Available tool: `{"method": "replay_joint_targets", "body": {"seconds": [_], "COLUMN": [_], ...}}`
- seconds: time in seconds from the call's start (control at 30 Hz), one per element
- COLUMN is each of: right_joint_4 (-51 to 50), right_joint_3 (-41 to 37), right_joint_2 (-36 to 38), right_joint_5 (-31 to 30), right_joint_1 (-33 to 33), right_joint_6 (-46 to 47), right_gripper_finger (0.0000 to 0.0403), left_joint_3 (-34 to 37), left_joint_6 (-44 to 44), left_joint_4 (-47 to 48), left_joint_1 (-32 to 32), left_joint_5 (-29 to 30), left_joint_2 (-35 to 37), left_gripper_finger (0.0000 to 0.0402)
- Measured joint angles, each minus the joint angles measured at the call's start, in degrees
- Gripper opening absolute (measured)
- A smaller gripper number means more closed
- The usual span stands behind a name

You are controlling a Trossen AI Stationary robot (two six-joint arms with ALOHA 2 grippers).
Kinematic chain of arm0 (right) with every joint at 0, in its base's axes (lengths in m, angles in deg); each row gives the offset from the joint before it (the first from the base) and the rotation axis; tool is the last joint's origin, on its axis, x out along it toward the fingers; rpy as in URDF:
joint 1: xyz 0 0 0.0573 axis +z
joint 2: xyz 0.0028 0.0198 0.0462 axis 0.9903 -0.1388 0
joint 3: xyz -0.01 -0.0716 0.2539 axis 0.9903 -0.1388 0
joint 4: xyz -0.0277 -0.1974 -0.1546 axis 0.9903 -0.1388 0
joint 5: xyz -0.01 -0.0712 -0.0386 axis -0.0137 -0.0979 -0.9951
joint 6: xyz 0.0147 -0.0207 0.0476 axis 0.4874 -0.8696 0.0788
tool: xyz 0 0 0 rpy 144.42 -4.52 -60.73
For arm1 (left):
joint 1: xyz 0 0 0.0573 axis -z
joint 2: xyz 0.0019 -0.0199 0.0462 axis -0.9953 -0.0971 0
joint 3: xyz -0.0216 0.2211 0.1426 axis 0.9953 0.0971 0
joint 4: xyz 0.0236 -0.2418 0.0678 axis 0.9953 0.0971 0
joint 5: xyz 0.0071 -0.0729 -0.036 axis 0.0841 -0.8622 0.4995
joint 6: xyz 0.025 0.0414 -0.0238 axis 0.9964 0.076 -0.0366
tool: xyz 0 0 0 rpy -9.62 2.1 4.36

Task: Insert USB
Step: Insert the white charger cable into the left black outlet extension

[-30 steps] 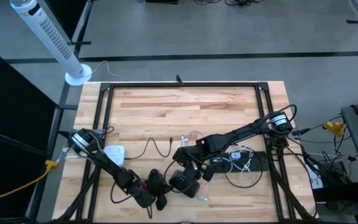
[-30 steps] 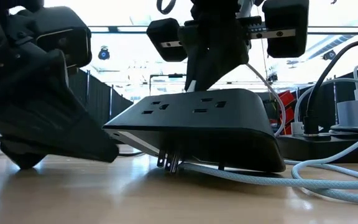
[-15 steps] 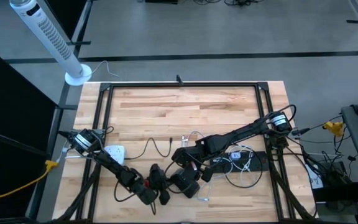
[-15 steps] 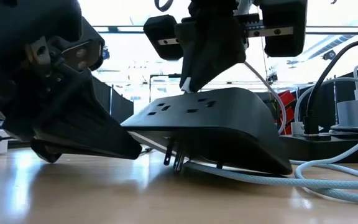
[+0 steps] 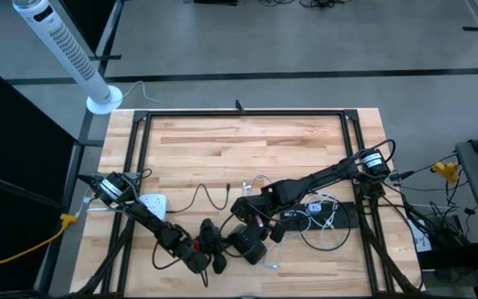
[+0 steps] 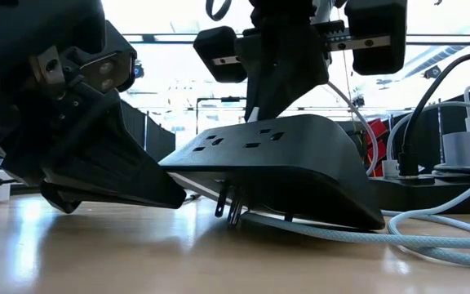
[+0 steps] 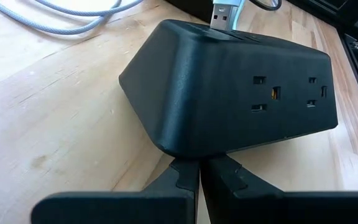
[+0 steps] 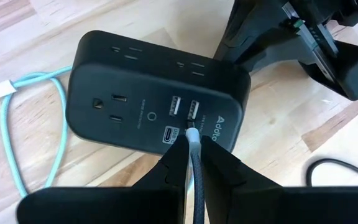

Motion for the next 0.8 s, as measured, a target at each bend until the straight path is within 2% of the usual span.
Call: {"method": "replay_joint_targets", "body": {"seconds": [0.8], "right_joint_4": [0.84], "right_joint_3": [0.33], "right_joint_2": [-0.02], "right_joint_5": [0.02], "right_joint_1": [0.09], "right_joint_6": [6.99], "right_gripper_finger": [0.0012], "left_joint_3": [-0.07], "left_joint_6": [0.02], "left_joint_4": [-0.13], "left_joint_1": [0.0], "left_joint_5": [0.45], "left_joint_2": [0.03], "left_gripper_finger": [0.0]}}
